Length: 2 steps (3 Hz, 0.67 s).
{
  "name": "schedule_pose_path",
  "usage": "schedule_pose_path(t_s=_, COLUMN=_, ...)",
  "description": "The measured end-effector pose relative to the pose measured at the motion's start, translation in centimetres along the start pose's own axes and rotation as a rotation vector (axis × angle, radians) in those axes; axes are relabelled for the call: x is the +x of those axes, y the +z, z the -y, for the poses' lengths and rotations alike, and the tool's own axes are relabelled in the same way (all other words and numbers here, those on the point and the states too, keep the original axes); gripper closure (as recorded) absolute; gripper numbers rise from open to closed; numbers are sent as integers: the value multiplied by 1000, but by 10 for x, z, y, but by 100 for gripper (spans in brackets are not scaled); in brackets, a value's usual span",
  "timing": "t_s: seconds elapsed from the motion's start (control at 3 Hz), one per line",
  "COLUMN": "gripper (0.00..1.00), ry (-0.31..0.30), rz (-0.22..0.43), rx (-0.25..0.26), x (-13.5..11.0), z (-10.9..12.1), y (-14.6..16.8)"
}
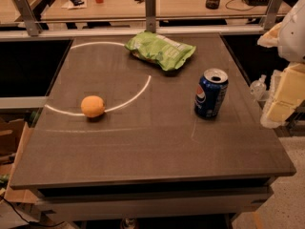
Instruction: Pick pepsi can
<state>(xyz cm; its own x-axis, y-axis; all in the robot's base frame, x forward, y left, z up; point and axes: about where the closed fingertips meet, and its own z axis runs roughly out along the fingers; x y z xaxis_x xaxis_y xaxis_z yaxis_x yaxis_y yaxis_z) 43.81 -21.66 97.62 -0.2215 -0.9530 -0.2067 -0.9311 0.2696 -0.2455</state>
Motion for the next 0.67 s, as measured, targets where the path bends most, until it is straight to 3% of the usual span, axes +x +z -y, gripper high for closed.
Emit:
schedule_pose_path(t_s=0.33, gripper=0, ry=0, rz=0, rx=0, x=0, z=0, y=0)
schedule_pose_path(t_s=0.67, gripper=0, ry=45, rz=43, rx=-10, x=3, z=2, y=-2)
